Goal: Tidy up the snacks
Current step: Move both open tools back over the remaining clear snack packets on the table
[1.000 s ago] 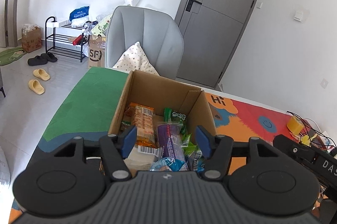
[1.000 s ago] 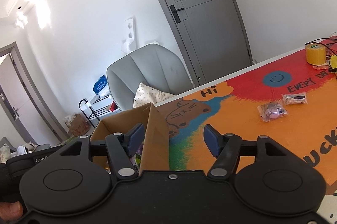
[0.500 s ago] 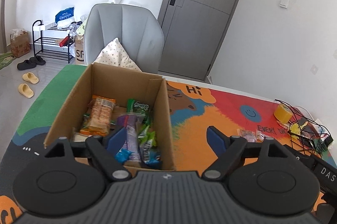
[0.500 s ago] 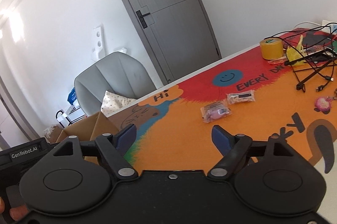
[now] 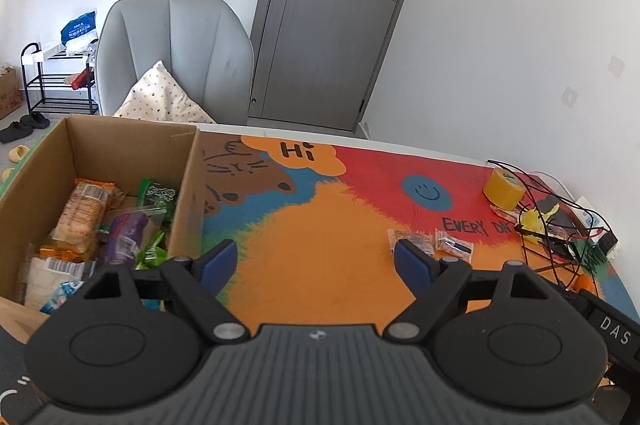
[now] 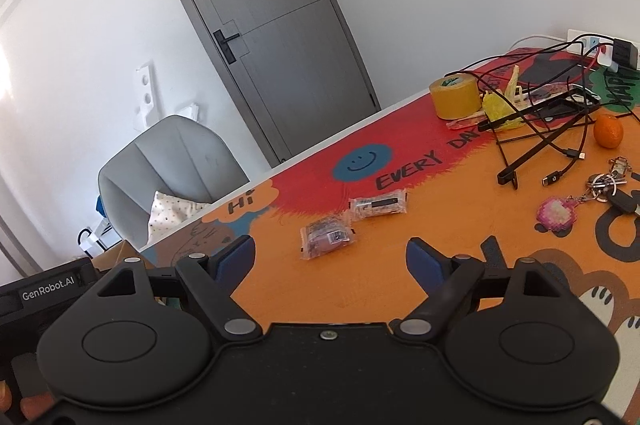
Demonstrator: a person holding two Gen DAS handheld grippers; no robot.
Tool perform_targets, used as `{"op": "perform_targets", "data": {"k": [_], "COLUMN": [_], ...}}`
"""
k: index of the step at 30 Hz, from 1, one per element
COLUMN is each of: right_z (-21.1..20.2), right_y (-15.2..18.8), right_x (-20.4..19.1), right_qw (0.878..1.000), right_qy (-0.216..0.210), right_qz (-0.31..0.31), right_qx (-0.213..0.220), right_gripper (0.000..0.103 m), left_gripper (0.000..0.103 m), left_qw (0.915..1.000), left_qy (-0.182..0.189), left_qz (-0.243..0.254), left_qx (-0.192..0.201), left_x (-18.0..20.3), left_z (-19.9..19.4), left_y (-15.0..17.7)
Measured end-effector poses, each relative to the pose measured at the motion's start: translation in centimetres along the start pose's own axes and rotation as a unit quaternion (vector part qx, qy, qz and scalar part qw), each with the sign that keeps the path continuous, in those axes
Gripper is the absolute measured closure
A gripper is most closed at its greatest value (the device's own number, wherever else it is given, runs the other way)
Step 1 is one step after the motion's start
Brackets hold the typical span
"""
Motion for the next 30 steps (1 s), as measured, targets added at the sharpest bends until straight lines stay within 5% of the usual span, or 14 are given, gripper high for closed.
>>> {"op": "perform_targets", "data": {"k": [14,19,30], "right_z": [2.7,4.5,9.3], "right_y": [-2.4,-3.5,-4.0], "right_x": [3.8,5.5,9.0], "right_qw": [1.0,0.999,0.995], "right_qy": [0.003,0.013,0.017], "right_qz": [0.022,0.037,0.079], "right_qx": [-0.021,-0.026,-0.063], "right_gripper": [0.02,0.011,0.011], "left_gripper": [0.018,0.018,0.019], "left_qw": [0.9995,0.9992,0.9925], "left_qy": [-0.007,-0.014,-0.027], "left_qz": [0.028,0.029,0.035], "left_qx": [-0.012,-0.025,-0.114], "left_x": [5.9,7.7,10.1], "left_z": [3.5,5.9,12.7], "left_y": [-1.6,-1.9,-0.2]}}
Point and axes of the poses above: each gripper's, at about its wrist camera, not at the fingertips, and z roughly the way its jaws point, x to its right, y to its underside, the point moved 8 cm from there along z, roughly the way its jaws point, and after that the axes turned 8 degrees about -y, right-handed, at the moved point
